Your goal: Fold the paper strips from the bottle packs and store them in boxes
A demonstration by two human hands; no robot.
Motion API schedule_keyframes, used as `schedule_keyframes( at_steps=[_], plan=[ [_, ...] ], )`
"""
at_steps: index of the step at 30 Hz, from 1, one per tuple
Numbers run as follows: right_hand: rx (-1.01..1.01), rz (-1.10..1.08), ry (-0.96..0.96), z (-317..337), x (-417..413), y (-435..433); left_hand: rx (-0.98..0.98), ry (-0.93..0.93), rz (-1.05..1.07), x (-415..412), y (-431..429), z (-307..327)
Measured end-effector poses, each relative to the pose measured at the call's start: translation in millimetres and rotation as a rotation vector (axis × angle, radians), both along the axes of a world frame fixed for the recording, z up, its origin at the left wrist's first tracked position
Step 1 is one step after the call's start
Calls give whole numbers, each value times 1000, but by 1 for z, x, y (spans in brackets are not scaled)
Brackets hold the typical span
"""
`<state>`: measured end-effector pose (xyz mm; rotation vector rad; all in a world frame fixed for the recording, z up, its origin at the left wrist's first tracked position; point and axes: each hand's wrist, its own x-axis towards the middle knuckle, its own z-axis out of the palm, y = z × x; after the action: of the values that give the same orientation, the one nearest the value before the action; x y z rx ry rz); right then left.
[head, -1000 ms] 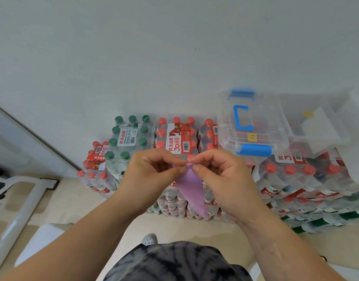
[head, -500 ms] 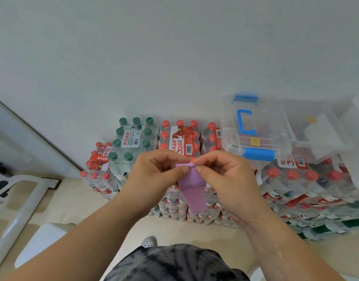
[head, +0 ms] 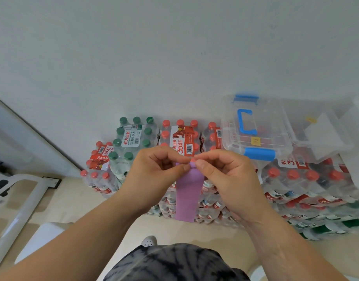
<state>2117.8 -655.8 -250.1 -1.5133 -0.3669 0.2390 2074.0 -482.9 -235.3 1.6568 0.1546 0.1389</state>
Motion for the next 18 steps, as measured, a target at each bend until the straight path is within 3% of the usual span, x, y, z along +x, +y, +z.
schedule_keyframes(
  at_steps=[9,18],
  plan=[
    [-109,-29,-21,-1,2,0,-34,33,-22,1,1,0],
    [-18,-41,40,-3,1,4,-13,4,37,1,0,1]
  ],
)
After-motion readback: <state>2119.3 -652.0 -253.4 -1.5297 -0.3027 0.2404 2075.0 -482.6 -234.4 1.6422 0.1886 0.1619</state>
